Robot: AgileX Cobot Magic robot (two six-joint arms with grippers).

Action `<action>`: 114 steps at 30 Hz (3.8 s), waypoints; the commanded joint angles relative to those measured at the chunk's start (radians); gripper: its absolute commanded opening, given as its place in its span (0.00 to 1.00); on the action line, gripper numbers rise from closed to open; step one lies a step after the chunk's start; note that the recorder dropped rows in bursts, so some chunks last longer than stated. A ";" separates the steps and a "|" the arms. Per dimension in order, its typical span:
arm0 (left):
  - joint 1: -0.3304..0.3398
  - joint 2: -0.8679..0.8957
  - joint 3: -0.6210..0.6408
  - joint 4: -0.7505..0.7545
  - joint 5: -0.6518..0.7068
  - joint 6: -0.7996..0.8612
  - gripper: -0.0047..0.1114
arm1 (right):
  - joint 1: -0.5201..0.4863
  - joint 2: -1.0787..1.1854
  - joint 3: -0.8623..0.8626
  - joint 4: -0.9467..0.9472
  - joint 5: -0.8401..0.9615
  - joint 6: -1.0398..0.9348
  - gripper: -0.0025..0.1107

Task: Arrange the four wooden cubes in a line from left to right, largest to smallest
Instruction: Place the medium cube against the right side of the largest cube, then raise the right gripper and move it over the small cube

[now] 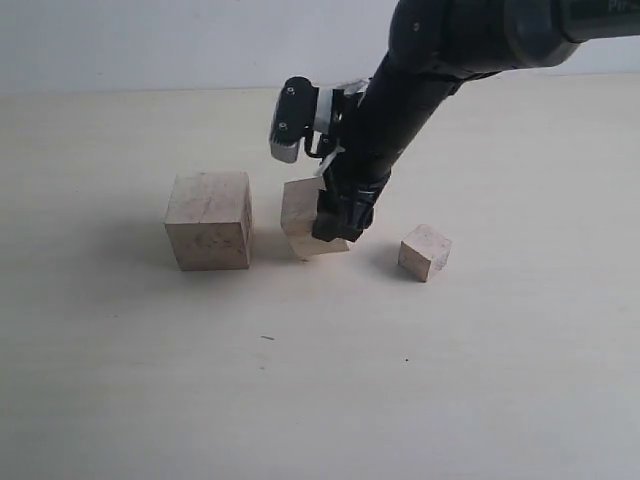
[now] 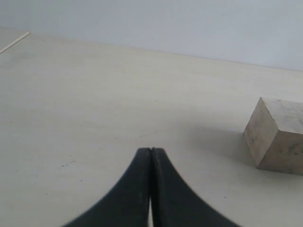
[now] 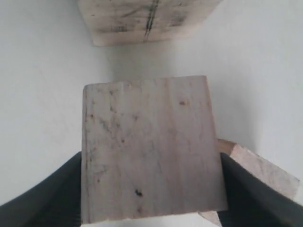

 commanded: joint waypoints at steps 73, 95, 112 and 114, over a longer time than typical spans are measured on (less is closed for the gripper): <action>-0.006 -0.005 0.003 0.002 -0.007 0.001 0.04 | -0.068 0.034 -0.010 0.478 -0.018 -0.439 0.71; -0.006 -0.005 0.003 0.002 -0.007 0.001 0.04 | -0.068 -0.138 0.003 -0.134 -0.106 0.433 0.64; -0.006 -0.005 0.003 0.002 -0.007 0.001 0.04 | -0.068 0.006 0.003 -0.097 -0.158 0.435 0.64; -0.006 -0.005 0.003 0.002 -0.007 0.001 0.04 | -0.068 0.018 0.003 -0.097 -0.165 0.435 0.64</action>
